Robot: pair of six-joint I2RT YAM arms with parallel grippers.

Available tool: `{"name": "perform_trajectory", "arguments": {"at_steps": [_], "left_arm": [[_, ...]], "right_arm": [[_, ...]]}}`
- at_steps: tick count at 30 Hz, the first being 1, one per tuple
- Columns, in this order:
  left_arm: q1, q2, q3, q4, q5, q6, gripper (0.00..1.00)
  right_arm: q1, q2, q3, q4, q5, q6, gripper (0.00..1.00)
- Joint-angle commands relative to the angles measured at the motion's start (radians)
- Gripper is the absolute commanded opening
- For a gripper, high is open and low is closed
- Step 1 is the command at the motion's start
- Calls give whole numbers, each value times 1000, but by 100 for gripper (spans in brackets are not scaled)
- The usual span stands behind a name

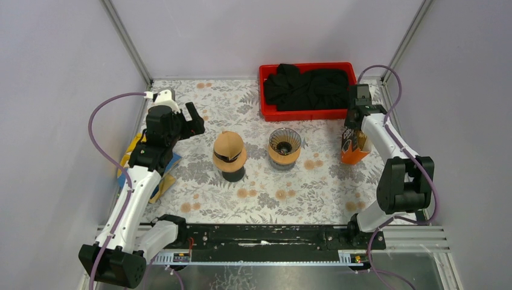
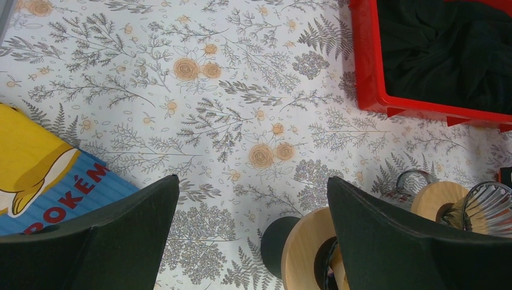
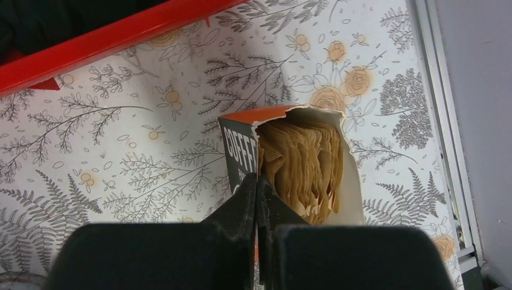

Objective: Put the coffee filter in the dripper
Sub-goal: Move the coffee filter holder to the center of the board.

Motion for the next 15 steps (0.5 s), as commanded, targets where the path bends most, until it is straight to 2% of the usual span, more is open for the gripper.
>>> {"name": "perform_trajectory", "arguments": {"at_steps": [1, 10, 15], "left_arm": [[12, -1, 0, 49, 1, 20, 100], [12, 12, 1, 48, 8, 21, 100], [13, 15, 1, 45, -3, 23, 100]], "right_arm": [[22, 22, 54, -7, 35, -21, 3], [23, -16, 87, -37, -42, -3, 31], [22, -71, 93, -34, -15, 10, 33]]}}
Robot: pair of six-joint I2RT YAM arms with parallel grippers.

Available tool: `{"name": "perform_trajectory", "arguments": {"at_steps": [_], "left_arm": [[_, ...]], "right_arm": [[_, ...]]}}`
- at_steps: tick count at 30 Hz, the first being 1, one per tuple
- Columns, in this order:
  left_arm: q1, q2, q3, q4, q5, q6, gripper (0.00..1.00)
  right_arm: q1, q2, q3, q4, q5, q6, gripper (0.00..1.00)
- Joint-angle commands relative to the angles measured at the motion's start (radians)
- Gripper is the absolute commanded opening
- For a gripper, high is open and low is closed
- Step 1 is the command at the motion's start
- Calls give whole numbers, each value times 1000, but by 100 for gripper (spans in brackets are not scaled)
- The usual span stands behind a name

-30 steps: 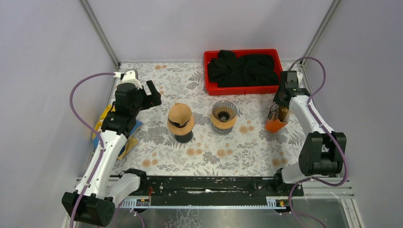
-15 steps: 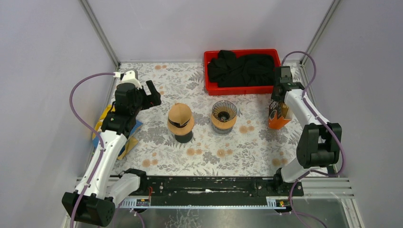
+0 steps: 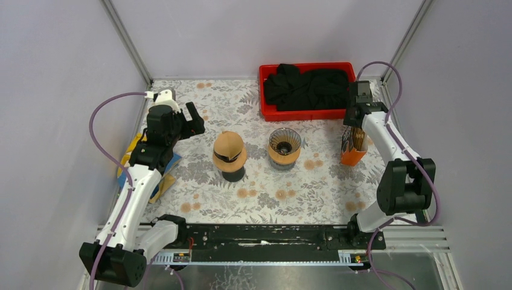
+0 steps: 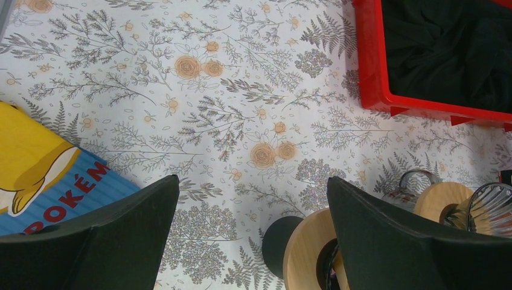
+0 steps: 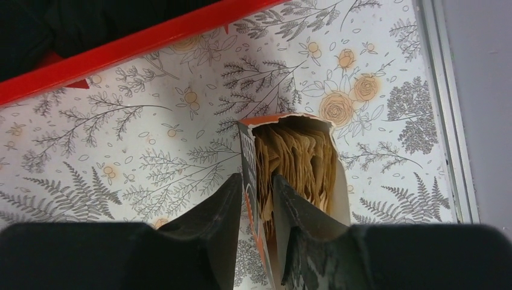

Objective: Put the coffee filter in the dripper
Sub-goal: Move the coffee filter holder to the center of the board.

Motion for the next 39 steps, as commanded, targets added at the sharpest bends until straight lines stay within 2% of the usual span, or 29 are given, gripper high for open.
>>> {"name": "perform_trajectory", "arguments": {"at_steps": [1, 6, 12, 18, 39], "left_arm": [[8, 4, 1, 45, -5, 23, 100], [8, 6, 1, 45, -7, 23, 100], [9, 9, 2, 44, -9, 24, 100], [8, 11, 2, 45, -10, 26, 100], [8, 19, 2, 44, -2, 26, 100]], "right_arm": [[4, -93, 42, 2, 31, 15, 33], [-30, -97, 27, -12, 99, 46, 32], [-124, -101, -22, 63, -96, 60, 29], [-138, -82, -31, 107, -132, 40, 21], [-156, 3, -10, 105, -172, 23, 19]]}}
